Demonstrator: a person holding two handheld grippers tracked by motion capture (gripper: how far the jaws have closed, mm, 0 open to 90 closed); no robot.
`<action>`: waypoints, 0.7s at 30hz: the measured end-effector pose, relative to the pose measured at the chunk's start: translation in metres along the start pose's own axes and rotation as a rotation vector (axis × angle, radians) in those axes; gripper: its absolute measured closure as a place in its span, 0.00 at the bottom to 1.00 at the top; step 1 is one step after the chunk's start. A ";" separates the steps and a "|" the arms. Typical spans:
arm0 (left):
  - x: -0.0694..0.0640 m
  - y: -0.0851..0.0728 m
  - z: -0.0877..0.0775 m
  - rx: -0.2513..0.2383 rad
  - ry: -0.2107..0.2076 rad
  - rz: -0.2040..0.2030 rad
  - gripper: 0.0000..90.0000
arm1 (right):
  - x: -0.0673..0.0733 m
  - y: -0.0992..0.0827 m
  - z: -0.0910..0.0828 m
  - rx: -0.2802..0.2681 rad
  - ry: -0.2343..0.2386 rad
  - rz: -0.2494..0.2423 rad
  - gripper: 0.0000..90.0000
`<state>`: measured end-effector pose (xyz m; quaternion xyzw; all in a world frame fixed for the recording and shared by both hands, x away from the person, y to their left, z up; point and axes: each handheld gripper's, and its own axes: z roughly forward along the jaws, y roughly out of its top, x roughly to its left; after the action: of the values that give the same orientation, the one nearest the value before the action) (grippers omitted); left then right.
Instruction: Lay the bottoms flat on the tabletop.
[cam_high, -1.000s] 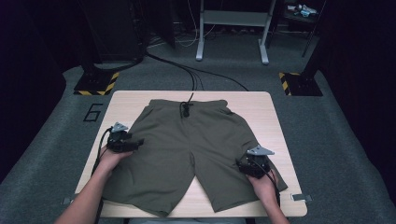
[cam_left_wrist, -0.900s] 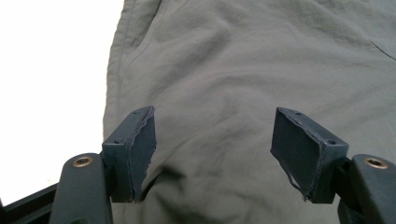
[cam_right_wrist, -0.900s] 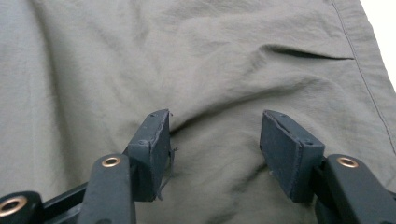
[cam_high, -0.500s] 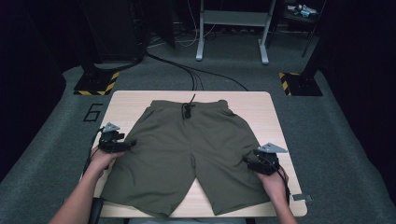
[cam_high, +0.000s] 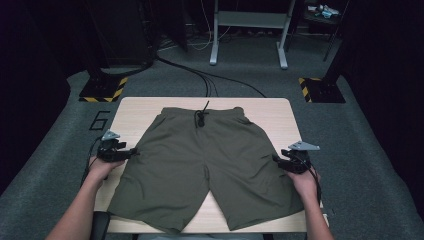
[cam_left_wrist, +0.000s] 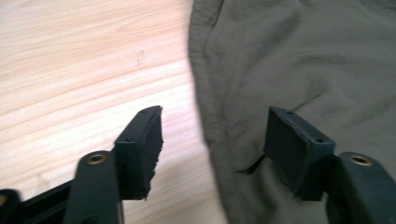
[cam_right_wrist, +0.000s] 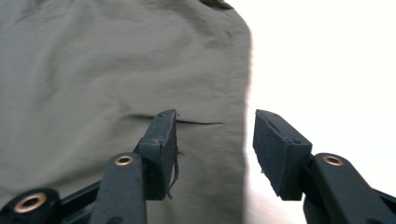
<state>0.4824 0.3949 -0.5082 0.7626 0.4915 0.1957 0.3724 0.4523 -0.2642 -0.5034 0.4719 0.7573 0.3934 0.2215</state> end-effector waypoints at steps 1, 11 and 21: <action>0.002 -0.001 -0.001 0.007 0.003 0.008 0.44 | 0.000 0.000 0.000 0.000 0.000 0.000 0.57; 0.017 -0.012 -0.006 -0.001 0.030 -0.010 0.57 | -0.026 -0.015 0.003 0.028 -0.078 0.048 0.65; 0.019 -0.021 -0.001 0.007 0.044 0.002 0.52 | -0.025 -0.021 0.007 0.053 -0.116 0.039 0.54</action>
<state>0.4774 0.4176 -0.5248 0.7600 0.4994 0.2109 0.3586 0.4570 -0.2891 -0.5254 0.5143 0.7440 0.3494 0.2445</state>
